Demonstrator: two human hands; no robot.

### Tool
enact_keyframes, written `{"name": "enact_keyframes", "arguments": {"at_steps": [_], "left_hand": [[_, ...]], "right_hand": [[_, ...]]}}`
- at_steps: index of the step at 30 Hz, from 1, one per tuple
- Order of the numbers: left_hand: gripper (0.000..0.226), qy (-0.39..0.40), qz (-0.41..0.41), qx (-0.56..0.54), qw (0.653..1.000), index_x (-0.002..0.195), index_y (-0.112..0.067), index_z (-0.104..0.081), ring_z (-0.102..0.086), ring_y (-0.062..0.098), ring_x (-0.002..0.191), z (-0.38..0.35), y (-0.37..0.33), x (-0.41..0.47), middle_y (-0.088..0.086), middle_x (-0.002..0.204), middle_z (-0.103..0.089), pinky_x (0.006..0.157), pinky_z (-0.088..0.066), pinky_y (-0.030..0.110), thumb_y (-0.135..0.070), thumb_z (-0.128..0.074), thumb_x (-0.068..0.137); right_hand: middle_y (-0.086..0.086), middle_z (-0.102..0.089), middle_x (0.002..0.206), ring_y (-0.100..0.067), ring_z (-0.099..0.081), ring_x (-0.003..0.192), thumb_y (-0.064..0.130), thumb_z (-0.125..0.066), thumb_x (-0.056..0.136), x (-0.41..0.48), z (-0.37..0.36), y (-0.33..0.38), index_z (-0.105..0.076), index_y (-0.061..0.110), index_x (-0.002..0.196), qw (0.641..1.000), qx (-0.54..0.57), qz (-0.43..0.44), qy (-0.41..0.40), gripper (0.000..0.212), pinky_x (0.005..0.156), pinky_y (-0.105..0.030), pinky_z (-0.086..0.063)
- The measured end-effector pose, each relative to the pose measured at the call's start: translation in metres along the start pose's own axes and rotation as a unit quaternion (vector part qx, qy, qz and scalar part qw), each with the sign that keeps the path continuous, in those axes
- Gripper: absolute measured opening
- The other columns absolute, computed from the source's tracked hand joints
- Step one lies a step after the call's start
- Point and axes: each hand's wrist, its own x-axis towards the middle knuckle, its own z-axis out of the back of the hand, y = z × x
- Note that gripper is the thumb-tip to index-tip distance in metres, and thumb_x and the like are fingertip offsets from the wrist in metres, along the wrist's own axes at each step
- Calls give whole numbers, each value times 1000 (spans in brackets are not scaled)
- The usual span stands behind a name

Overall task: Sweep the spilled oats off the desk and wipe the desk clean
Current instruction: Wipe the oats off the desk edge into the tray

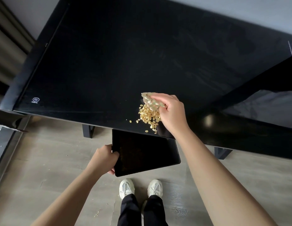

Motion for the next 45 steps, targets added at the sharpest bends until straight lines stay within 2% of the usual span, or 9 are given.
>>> {"name": "enact_keyframes", "arguments": {"at_steps": [3,15,19,23,27,30,37,40,45], "left_hand": [[23,0,-5,-1,1000,79,-19,-52,-67,29,49,3,2,-1,16,66,-68,60,-59,40,-4,-37,87],[21,-5,-25,27,999,79,-15,-57,-67,27,47,7,5,-18,15,67,-69,59,-59,37,-6,-39,83],[21,-4,-22,26,999,79,-14,-56,-67,27,47,6,9,-20,14,66,-68,60,-59,36,-5,-37,83],[21,-4,-17,23,1000,83,-12,-56,-67,27,48,9,15,-20,14,68,-68,57,-58,35,-5,-36,86],[22,-3,-5,19,1000,94,-8,-57,-68,27,51,15,21,-15,15,73,-68,55,-59,36,-6,-35,88],[23,-6,-6,28,1000,98,-8,-55,-69,26,54,23,24,-11,17,77,-69,58,-60,35,-8,-35,89],[24,-9,-11,25,1000,98,-9,-57,-69,25,51,39,28,2,18,76,-70,56,-59,33,-7,-35,88],[23,-15,-12,13,1000,97,-10,-56,-68,25,50,44,28,4,17,75,-70,53,-58,33,-7,-35,88],[21,-20,-17,8,1000,86,-9,-58,-67,27,48,46,30,-4,18,69,-69,54,-59,37,-4,-37,84]], "right_hand": [[24,-61,114,-3,-52,110,-18,-47,79,-17,1,4,-70,25,114,999,19,8,42,61,93,-16,-44],[10,-69,115,-9,-53,104,-16,-46,72,-127,-16,8,-74,15,109,987,30,83,138,56,91,-18,-46],[14,-68,113,-3,-51,108,-13,-41,71,-134,-23,7,-74,16,108,992,44,36,111,57,93,-23,-47],[14,-67,116,-10,-55,114,-14,-38,70,-117,-18,27,-72,16,112,992,109,28,57,61,95,-26,-50],[6,-63,119,-13,-55,114,-14,-41,72,-76,-13,40,-70,9,114,992,84,40,-87,56,96,-15,-42],[1,-59,120,-17,-53,113,-14,-53,81,-51,-24,33,-67,8,120,992,7,-4,-125,47,94,-4,-36],[3,-61,122,-11,-48,106,-10,-57,83,-1,-52,36,-65,12,125,993,-72,-6,-91,48,84,-4,-34],[5,-64,120,-15,-52,107,-15,-51,77,2,-55,44,-69,15,117,997,-56,42,-17,53,87,-1,-31],[6,-68,113,-11,-54,109,-16,-45,71,-64,-47,45,-74,16,105,986,-13,117,117,55,95,-14,-41]]}}
